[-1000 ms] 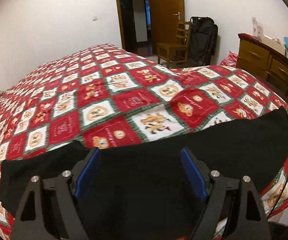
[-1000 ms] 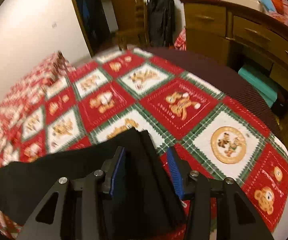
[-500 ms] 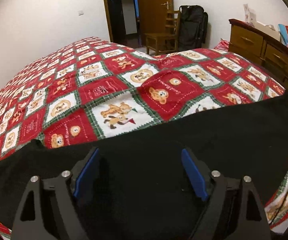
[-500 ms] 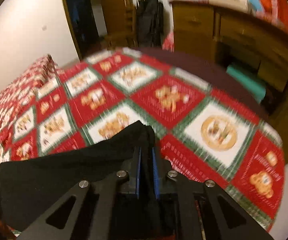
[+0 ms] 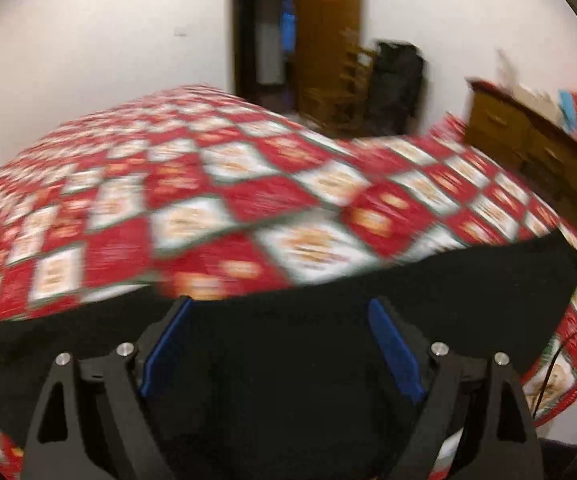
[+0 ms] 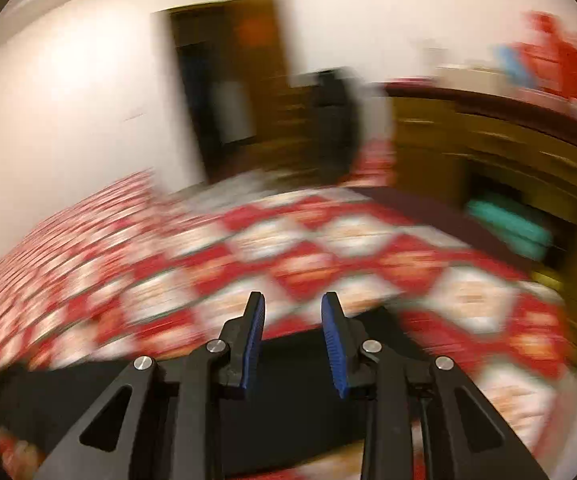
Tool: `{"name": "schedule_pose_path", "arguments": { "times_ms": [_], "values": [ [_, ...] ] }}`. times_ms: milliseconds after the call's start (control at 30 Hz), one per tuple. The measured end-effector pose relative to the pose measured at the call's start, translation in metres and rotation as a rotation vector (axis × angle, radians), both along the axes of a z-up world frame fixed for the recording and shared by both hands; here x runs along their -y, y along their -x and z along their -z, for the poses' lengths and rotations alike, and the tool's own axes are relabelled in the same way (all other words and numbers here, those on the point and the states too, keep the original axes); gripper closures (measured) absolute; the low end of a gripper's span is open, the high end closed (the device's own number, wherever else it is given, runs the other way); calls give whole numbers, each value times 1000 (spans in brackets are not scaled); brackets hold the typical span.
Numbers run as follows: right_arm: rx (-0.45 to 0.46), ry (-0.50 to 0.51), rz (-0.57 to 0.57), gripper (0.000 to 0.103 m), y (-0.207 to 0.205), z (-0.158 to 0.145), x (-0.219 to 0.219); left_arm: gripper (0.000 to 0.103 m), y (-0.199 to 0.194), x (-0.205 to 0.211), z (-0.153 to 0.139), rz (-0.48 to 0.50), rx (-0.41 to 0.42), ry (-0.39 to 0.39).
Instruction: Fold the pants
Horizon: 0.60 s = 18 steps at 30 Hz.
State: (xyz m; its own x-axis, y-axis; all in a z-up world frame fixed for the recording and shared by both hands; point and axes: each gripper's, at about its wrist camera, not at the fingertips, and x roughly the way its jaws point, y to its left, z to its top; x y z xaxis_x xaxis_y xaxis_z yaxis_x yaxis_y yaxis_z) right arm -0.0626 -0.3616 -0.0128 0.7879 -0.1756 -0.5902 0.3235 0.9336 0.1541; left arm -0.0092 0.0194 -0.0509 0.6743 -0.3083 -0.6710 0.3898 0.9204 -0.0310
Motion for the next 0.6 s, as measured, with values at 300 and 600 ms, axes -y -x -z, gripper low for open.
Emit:
{"name": "schedule_pose_path", "arguments": {
  "times_ms": [300, 600],
  "values": [
    [-109, -44, -779, 72, -97, 41, -264, 13, -21, -175, 12, -493, 22, -99],
    [-241, 11, -998, 72, -74, 108, -374, 13, -22, -214, 66, -627, -90, -163]
  ]
}}
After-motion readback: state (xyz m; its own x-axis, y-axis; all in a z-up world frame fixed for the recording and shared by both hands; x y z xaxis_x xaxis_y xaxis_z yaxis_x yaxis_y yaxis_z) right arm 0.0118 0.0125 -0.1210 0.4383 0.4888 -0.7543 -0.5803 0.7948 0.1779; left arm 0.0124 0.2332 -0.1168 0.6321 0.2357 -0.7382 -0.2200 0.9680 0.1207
